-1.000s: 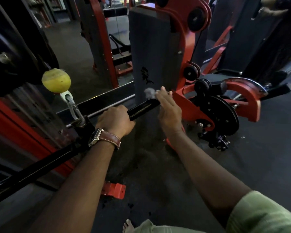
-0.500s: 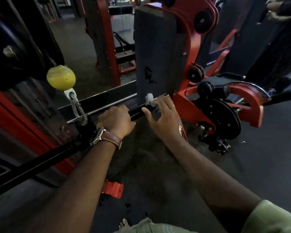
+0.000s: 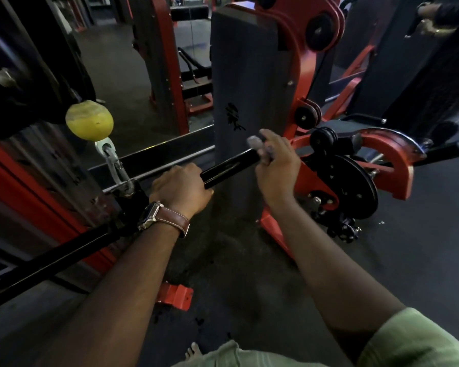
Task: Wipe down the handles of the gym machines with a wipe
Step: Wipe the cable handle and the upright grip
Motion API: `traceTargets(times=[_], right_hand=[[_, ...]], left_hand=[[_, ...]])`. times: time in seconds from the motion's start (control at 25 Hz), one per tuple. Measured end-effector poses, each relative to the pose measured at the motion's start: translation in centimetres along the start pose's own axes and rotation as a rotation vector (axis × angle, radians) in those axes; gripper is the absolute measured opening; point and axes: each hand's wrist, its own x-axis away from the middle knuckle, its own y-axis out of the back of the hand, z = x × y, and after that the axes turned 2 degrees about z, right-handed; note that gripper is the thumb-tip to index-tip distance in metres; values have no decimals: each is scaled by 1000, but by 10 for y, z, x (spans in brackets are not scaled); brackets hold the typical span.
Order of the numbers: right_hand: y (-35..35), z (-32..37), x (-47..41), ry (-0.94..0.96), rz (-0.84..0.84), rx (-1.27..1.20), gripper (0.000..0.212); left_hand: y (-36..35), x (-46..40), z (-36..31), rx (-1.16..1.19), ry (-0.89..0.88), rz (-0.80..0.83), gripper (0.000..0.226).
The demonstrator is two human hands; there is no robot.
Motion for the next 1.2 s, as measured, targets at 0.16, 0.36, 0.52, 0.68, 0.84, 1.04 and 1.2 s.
traceTargets(times=[0.16,0.36,0.52,0.68,0.84,1.04,1.2], right_hand=[[-19,27,32,342,169,-12,23],[-3,-2,-6,235,62,109,25],[3,1,-28,35,106,6,23],[7,-6,-50,-775,205,-646,36],[-5,9,-18,-1096,259,-1324,38],[-9,40,6,-1046,433,-1069,31],[9,50,13,-918,583,-982,29]], left_hand=[[2,-2,-1,17,25,-30,32],[2,3,-4,19,12,-28,32],[2,7,-4,-9,12,-63,30],[7,11,-3,8,22,-61,27],[13,8,-6,57,11,-70,23],[11,4,-5,65,28,-101,24],[12,7,-5,104,11,-144,22]])
